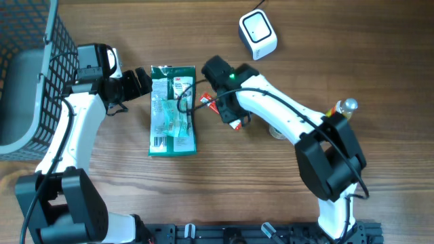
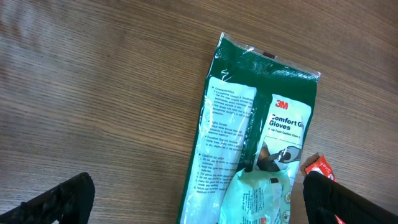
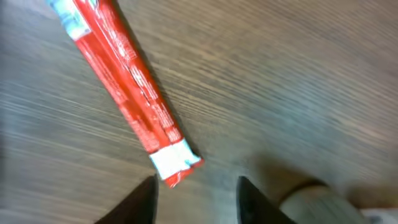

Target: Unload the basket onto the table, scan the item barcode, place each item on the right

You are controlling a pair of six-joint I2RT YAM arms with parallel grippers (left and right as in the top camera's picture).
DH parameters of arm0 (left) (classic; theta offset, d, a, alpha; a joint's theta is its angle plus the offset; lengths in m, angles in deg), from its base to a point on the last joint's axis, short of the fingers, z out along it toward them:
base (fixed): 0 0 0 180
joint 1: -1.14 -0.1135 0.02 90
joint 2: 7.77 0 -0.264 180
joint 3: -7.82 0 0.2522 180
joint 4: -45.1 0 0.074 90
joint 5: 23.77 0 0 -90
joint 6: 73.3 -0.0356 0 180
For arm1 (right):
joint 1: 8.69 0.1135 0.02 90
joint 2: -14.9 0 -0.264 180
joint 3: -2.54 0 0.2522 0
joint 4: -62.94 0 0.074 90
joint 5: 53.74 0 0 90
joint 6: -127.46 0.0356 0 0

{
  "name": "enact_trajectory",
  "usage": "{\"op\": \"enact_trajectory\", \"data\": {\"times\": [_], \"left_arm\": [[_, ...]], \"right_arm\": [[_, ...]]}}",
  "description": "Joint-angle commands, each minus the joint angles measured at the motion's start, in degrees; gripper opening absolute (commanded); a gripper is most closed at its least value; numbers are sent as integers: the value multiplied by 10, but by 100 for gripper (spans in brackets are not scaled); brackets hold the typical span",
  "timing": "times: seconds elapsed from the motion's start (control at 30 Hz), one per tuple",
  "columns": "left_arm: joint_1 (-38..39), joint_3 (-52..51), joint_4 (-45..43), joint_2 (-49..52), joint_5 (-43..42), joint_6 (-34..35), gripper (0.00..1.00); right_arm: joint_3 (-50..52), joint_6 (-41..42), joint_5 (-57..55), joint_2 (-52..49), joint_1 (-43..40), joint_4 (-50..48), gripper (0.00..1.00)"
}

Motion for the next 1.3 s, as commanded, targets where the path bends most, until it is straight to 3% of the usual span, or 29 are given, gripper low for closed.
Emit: {"op": "enact_trajectory", "data": {"times": [0.0, 0.03, 0.23, 0.3, 0.4, 0.7, 0.9, 1.27], "left_arm": [[-5, 7, -2, -6, 4, -5, 100], [-5, 7, -2, -6, 4, -5, 100], [-5, 7, -2, -6, 4, -5, 100], [-5, 7, -2, -6, 4, -5, 100], [-5, 7, -2, -6, 4, -5, 100], [-5, 7, -2, -6, 4, -5, 100], [-5, 7, -2, -6, 4, -5, 100], [-5, 7, -2, -6, 4, -5, 100]], "right_arm": [[-16, 107, 27, 34, -1, 22, 90], [-16, 110, 45, 33, -2, 18, 99], [-16, 116, 149, 31, -1, -23, 99], [-16, 151, 146, 31, -2, -35, 79], [-12, 234, 107, 31, -7, -26, 55], [3, 252, 102, 31, -11, -21, 48], [3, 272, 102, 31, -12, -28, 37], [3, 282, 121, 31, -12, -25, 37]]}}
